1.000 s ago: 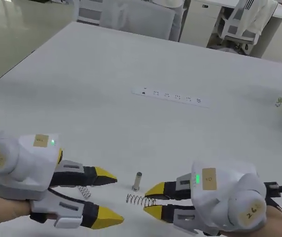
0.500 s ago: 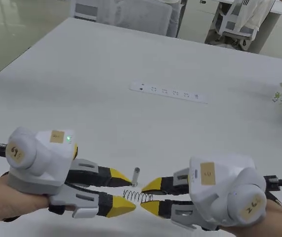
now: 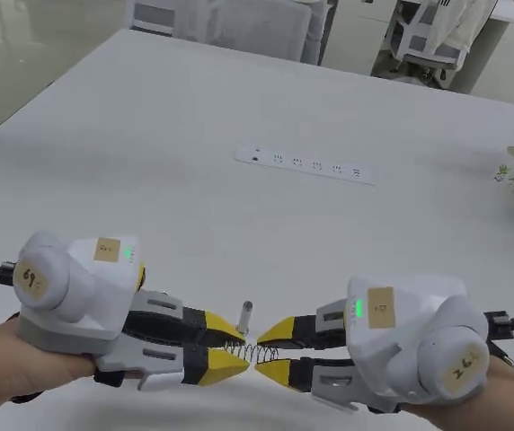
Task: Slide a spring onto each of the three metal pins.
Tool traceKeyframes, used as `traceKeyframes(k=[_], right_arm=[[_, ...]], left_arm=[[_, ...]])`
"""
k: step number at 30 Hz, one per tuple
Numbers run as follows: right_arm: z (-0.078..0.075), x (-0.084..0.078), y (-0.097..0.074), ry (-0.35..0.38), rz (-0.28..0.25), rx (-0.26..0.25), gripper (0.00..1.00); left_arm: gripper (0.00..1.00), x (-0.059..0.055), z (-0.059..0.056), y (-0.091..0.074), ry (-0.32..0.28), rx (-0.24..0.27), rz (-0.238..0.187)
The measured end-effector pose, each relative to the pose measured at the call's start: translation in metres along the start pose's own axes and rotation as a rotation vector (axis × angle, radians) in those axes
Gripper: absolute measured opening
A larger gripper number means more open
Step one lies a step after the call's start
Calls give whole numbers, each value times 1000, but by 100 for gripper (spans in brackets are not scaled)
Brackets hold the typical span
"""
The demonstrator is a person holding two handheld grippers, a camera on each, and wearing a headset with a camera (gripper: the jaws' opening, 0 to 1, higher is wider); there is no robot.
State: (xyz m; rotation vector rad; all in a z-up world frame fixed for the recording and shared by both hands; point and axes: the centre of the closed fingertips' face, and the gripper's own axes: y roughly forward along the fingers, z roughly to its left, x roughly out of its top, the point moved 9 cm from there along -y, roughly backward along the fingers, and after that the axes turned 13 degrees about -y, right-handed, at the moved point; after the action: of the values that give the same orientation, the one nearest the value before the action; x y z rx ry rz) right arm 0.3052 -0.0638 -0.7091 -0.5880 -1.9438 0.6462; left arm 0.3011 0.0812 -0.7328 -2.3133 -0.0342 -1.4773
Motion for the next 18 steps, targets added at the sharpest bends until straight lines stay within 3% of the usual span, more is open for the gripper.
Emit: traceKeyframes(k=[18], right_arm=[[3, -3, 1, 20, -6, 10, 8]], left_arm=[[2, -2, -1, 1, 32, -32, 27]])
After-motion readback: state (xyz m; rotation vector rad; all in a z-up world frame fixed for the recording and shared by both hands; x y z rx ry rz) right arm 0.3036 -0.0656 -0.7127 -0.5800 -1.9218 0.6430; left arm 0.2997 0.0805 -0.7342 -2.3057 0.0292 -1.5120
